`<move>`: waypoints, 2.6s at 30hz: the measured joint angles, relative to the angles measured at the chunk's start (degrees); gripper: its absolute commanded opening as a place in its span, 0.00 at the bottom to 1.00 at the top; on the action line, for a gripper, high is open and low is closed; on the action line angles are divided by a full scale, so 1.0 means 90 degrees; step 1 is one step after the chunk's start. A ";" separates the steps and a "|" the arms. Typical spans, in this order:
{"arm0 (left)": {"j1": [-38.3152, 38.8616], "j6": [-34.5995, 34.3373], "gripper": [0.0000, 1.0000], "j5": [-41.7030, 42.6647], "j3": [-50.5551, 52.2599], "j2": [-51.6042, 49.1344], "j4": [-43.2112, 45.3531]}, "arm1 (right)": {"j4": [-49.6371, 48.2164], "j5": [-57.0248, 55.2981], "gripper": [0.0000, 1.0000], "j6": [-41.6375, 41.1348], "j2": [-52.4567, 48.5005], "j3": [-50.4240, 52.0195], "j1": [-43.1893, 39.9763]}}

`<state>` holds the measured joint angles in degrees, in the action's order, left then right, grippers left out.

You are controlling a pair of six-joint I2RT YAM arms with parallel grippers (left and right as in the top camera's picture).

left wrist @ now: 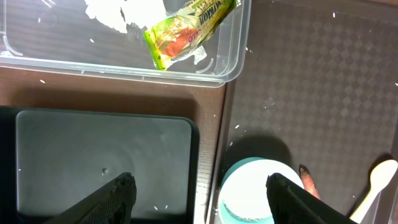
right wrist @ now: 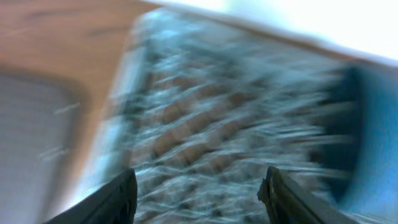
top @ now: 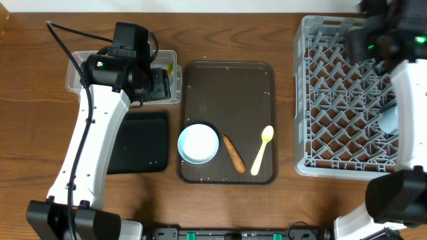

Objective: Sort waste into correct bins and load items into the dishwasher rack
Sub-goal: 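Grasp the yellow spoon on the brown tray with the right gripper, then carry the yellow spoon to the dish rack and insert it upright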

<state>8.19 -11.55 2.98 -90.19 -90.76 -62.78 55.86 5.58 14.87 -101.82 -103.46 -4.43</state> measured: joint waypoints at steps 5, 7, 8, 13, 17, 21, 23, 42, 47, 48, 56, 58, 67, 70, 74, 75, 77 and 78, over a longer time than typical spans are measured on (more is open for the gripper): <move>0.0000 0.0000 0.70 -0.0002 0.0000 0.0000 0.0005 | 0.0945 0.0716 0.63 -0.0668 -0.0175 0.0158 0.0869; 0.0000 0.0000 0.70 -0.0002 0.0000 0.0000 0.0012 | 0.1112 0.0860 0.64 -0.0925 -0.0214 0.0318 0.1333; 0.0000 0.0000 0.70 -0.0002 0.0000 0.0000 0.0019 | 0.1134 0.0899 0.64 -0.1018 -0.0219 0.0425 0.1525; 0.0000 0.0000 0.70 -0.0002 0.0000 0.0000 0.0017 | 0.0984 0.0911 0.64 -0.1744 -0.0226 0.1370 0.2589; 0.0000 0.0000 0.70 -0.0002 0.0000 0.0000 0.0017 | 0.0651 0.0736 0.64 -0.2497 -0.0250 0.2293 0.3198; 0.0000 0.0000 0.70 -0.0002 0.0000 0.0000 0.0017 | 0.0311 0.0612 0.63 -0.3240 -0.0311 0.3055 0.3585; 0.0000 0.0000 0.70 0.0000 0.0000 0.0000 0.0017 | 0.0248 0.0491 0.63 -0.3563 -0.0311 0.3325 0.3711; 0.0000 0.0000 0.70 0.0000 0.0000 0.0000 0.0015 | -0.1229 -0.0486 0.38 -0.4782 -0.0238 0.4799 0.3983; 0.0000 0.0000 0.70 0.0000 0.0000 0.0000 0.0015 | -0.1311 -0.0821 0.26 -0.4874 -0.0226 0.4840 0.3985; 0.0000 0.0000 0.70 0.0000 0.0000 0.0000 0.0015 | -0.1353 -0.0850 0.24 -0.4894 -0.0226 0.4840 0.3985; 0.0000 0.0000 0.70 0.0000 0.0000 0.0000 0.0015 | -0.1542 -0.0935 0.16 -0.4911 -0.0226 0.4843 0.3985; 0.0000 0.0000 0.70 0.0000 0.0000 0.0000 0.0015 | -0.1566 -0.0935 0.13 -0.4911 -0.0226 0.4843 0.3985; 0.0000 0.0000 0.70 0.0000 0.0000 0.0000 0.0015 | -0.1559 -0.0906 0.04 -0.4852 -0.0216 0.4828 0.3983; 0.0000 0.0000 0.70 0.0000 0.0000 0.0000 0.0012 | -0.1464 -0.0811 0.03 -0.4648 -0.0216 0.4741 0.3978; 0.0000 0.0000 0.70 0.0000 0.0000 0.0000 0.0012 | -0.1188 -0.0695 0.03 -0.4323 -0.0180 0.4325 0.3915; 0.0000 0.0000 0.70 0.0000 0.0000 0.0000 0.0012 | -0.1078 -0.0675 0.03 -0.4223 -0.0126 0.4165 0.3869; 0.0000 0.0000 0.70 0.0000 0.0000 0.0000 0.0012 | -0.0886 -0.0644 0.03 -0.4046 0.0022 0.3861 0.3740; 0.0000 0.0000 0.70 -0.0002 0.0000 0.0000 0.0012 | -0.0784 -0.0634 0.03 -0.3934 0.0158 0.3670 0.3633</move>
<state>8.19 -11.55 2.96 -90.19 -90.76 -62.67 48.80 -0.12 -20.53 -100.40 -70.43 28.27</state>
